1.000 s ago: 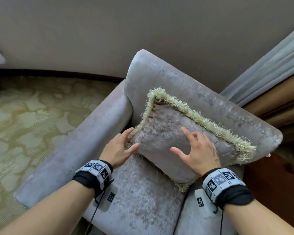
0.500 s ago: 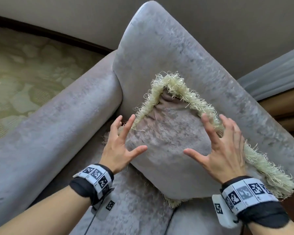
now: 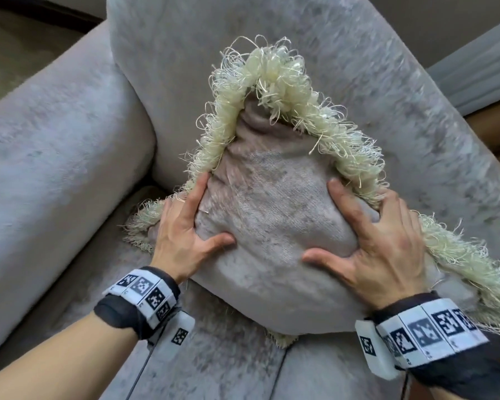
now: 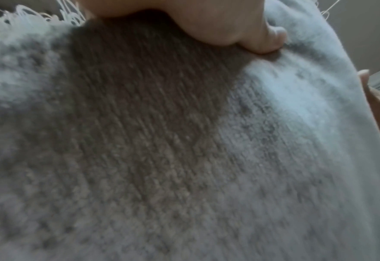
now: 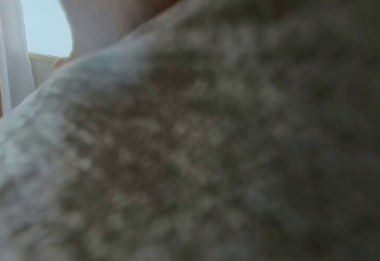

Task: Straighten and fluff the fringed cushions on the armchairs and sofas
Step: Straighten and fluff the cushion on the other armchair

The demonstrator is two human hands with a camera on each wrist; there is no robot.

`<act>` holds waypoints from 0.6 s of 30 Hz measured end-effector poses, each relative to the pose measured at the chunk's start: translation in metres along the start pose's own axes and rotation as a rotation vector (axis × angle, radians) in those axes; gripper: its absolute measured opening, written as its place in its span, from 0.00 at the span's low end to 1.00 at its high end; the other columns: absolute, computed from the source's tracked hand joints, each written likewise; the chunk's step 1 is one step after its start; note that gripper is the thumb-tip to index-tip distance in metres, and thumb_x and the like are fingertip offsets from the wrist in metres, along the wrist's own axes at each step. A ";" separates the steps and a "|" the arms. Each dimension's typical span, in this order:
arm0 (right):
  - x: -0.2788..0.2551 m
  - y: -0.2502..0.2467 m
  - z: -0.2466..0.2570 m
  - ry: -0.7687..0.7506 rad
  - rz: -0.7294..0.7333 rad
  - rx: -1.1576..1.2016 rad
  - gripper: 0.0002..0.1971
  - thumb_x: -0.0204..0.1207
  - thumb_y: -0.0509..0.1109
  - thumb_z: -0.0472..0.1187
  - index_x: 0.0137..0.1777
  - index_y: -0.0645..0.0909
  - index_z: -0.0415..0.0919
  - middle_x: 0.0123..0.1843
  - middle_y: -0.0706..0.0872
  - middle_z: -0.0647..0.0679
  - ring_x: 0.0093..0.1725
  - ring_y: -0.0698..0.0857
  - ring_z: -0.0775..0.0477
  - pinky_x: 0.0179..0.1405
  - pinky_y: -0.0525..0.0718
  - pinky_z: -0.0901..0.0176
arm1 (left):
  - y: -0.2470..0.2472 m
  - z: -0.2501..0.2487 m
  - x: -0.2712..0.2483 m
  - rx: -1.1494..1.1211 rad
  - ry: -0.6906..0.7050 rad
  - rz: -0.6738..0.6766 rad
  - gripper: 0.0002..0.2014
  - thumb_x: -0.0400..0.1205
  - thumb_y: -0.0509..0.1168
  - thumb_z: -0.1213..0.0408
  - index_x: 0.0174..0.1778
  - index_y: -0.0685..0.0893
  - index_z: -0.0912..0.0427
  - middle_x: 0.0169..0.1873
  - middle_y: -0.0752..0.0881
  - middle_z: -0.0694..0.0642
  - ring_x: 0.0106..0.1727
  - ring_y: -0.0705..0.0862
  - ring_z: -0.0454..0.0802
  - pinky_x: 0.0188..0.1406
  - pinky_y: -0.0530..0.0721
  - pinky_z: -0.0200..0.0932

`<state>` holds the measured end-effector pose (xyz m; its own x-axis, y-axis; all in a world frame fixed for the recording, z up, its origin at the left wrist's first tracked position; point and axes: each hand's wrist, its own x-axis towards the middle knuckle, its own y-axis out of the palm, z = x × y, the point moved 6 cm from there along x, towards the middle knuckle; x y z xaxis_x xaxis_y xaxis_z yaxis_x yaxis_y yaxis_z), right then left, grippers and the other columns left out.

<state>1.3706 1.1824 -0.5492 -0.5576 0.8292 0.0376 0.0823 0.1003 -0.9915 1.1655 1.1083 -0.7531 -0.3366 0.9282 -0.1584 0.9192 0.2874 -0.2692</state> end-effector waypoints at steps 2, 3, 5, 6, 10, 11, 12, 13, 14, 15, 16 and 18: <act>-0.001 0.002 0.000 -0.008 -0.023 0.004 0.49 0.61 0.60 0.81 0.83 0.62 0.63 0.46 0.76 0.33 0.39 0.75 0.38 0.40 0.73 0.47 | 0.000 0.004 0.002 -0.009 -0.011 -0.019 0.50 0.58 0.65 0.19 0.77 0.49 0.10 0.62 0.81 0.62 0.66 0.78 0.59 0.68 0.75 0.57; -0.001 0.003 0.001 -0.014 -0.032 0.007 0.49 0.61 0.61 0.81 0.83 0.62 0.63 0.45 0.76 0.33 0.39 0.75 0.38 0.39 0.73 0.47 | 0.000 0.004 0.003 -0.018 -0.002 -0.031 0.49 0.59 0.65 0.18 0.76 0.50 0.10 0.64 0.82 0.60 0.68 0.79 0.59 0.69 0.76 0.58; -0.001 0.003 0.001 -0.021 -0.041 0.018 0.48 0.61 0.62 0.81 0.82 0.63 0.63 0.45 0.76 0.33 0.39 0.75 0.38 0.39 0.73 0.47 | -0.001 0.004 0.004 -0.047 0.022 -0.049 0.45 0.60 0.66 0.19 0.74 0.53 0.09 0.66 0.83 0.53 0.69 0.81 0.56 0.72 0.78 0.57; -0.001 0.004 0.001 -0.021 -0.041 0.022 0.48 0.62 0.62 0.81 0.82 0.63 0.63 0.45 0.76 0.33 0.39 0.75 0.38 0.39 0.73 0.47 | -0.002 0.003 0.004 -0.053 0.030 -0.056 0.44 0.61 0.67 0.21 0.73 0.54 0.08 0.65 0.84 0.51 0.68 0.82 0.54 0.71 0.78 0.55; -0.002 0.006 -0.001 -0.025 -0.052 0.041 0.44 0.65 0.62 0.79 0.82 0.64 0.63 0.43 0.76 0.36 0.38 0.75 0.38 0.38 0.73 0.48 | -0.001 -0.004 0.004 -0.071 0.024 -0.072 0.44 0.62 0.70 0.27 0.74 0.56 0.09 0.65 0.81 0.40 0.65 0.81 0.41 0.69 0.76 0.42; -0.002 0.007 -0.001 -0.035 -0.060 0.053 0.43 0.67 0.63 0.78 0.82 0.65 0.63 0.42 0.76 0.36 0.38 0.76 0.38 0.38 0.74 0.48 | 0.000 -0.005 0.004 -0.085 0.012 -0.072 0.44 0.62 0.71 0.30 0.75 0.58 0.13 0.67 0.81 0.39 0.67 0.81 0.39 0.70 0.75 0.39; -0.003 0.007 -0.001 -0.045 -0.069 0.068 0.42 0.68 0.63 0.77 0.81 0.66 0.62 0.41 0.77 0.36 0.37 0.76 0.38 0.38 0.75 0.47 | 0.000 -0.006 0.003 -0.100 0.006 -0.069 0.43 0.63 0.71 0.33 0.75 0.60 0.16 0.69 0.82 0.39 0.68 0.82 0.38 0.71 0.75 0.36; -0.004 0.007 -0.001 -0.056 -0.080 0.081 0.41 0.69 0.64 0.76 0.81 0.67 0.61 0.41 0.78 0.35 0.36 0.77 0.38 0.37 0.76 0.47 | -0.001 -0.007 0.002 -0.113 0.007 -0.064 0.43 0.63 0.72 0.34 0.75 0.62 0.19 0.70 0.83 0.41 0.68 0.83 0.38 0.72 0.76 0.36; -0.005 0.006 -0.001 -0.064 -0.091 0.093 0.40 0.70 0.64 0.75 0.81 0.67 0.60 0.40 0.78 0.35 0.36 0.78 0.38 0.37 0.78 0.46 | -0.002 -0.009 0.000 -0.129 0.017 -0.057 0.43 0.63 0.73 0.35 0.76 0.65 0.22 0.70 0.85 0.44 0.68 0.84 0.39 0.74 0.77 0.39; -0.006 0.004 -0.002 -0.072 -0.104 0.104 0.39 0.72 0.64 0.74 0.81 0.67 0.60 0.39 0.79 0.35 0.35 0.78 0.38 0.36 0.78 0.45 | -0.003 -0.012 -0.002 -0.148 0.034 -0.046 0.43 0.64 0.75 0.36 0.78 0.67 0.26 0.70 0.86 0.45 0.69 0.84 0.40 0.75 0.79 0.44; -0.008 0.001 -0.003 -0.076 -0.118 0.117 0.38 0.73 0.63 0.74 0.81 0.68 0.59 0.38 0.79 0.36 0.34 0.78 0.38 0.35 0.79 0.45 | -0.004 -0.017 -0.005 -0.162 0.052 -0.038 0.43 0.65 0.76 0.37 0.78 0.70 0.30 0.70 0.86 0.43 0.70 0.84 0.39 0.76 0.79 0.47; -0.011 -0.008 -0.007 -0.076 -0.150 0.144 0.36 0.76 0.61 0.73 0.81 0.68 0.59 0.36 0.78 0.37 0.32 0.76 0.39 0.34 0.79 0.45 | -0.008 -0.032 -0.011 -0.183 0.082 -0.035 0.41 0.65 0.77 0.38 0.76 0.71 0.30 0.66 0.85 0.30 0.68 0.83 0.30 0.75 0.77 0.39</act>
<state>1.3821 1.1760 -0.5408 -0.6160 0.7664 0.1821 -0.1219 0.1357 -0.9832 1.1681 1.1034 -0.7191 -0.3580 0.9309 -0.0724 0.9316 0.3509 -0.0952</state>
